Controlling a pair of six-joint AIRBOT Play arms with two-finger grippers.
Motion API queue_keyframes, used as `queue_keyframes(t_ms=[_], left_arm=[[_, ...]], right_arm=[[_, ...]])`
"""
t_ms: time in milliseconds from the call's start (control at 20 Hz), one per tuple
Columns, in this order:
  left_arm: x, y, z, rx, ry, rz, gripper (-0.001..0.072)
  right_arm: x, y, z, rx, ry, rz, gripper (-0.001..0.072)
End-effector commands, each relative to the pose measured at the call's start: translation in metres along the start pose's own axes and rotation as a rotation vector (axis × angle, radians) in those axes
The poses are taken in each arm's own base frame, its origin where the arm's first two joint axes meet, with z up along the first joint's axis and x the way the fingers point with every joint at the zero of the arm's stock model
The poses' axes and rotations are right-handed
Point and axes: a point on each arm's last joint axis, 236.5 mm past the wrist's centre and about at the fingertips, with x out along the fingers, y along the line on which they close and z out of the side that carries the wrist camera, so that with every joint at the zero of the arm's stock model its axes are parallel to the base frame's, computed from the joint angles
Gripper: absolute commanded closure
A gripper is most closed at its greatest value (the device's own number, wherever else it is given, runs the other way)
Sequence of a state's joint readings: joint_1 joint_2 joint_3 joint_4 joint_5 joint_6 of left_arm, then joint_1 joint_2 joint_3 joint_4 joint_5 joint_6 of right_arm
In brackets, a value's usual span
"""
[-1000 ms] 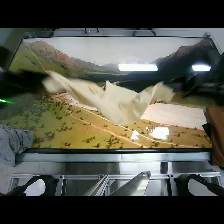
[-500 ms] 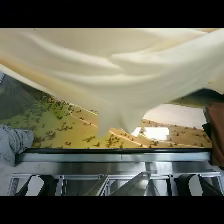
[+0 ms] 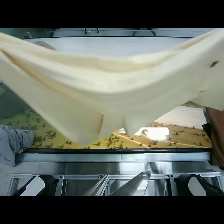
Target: Fold the shirts.
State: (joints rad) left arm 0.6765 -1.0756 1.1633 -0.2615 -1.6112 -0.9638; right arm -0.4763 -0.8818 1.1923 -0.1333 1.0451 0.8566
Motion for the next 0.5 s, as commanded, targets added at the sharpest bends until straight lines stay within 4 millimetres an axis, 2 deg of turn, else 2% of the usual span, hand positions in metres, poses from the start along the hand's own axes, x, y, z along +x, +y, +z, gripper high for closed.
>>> queue_keyframes(t_ms=[0, 50, 150, 200, 250, 300, 350, 450], left_arm=[[0.023, 0.116, -0.067, -0.118, 0.235, 0.231, 0.0686], [0.025, 0.149, -0.086, -0.146, 0.295, 0.291, 0.0687], [0.019, 0.207, -0.120, -0.206, 0.396, 0.404, 0.0685], [0.012, 0.230, -0.137, -0.245, 0.445, 0.441, 0.0673], [0.003, 0.249, -0.150, -0.286, 0.479, 0.467, 0.0455], [-0.006, 0.264, -0.161, -0.345, 0.500, 0.487, 0.0238], [-0.016, 0.276, -0.169, -0.416, 0.505, 0.499, -0.0013], [-0.035, 0.288, -0.176, -0.539, 0.498, 0.481, -0.0005]], right_arm=[[0.075, -0.060, -0.133, 0.108, 0.390, 0.017, 0.0693], [0.093, -0.081, -0.173, 0.187, 0.474, 0.007, 0.0693], [0.113, -0.122, -0.241, 0.367, 0.597, -0.034, 0.0683], [0.116, -0.140, -0.270, 0.439, 0.644, -0.056, 0.0546], [0.115, -0.154, -0.295, 0.497, 0.690, -0.067, 0.0380], [0.112, -0.166, -0.309, 0.536, 0.714, -0.076, 0.0292], [0.106, -0.179, -0.315, 0.573, 0.722, -0.088, 0.0241], [0.089, -0.194, -0.301, 0.624, 0.702, -0.099, 0.0241]])
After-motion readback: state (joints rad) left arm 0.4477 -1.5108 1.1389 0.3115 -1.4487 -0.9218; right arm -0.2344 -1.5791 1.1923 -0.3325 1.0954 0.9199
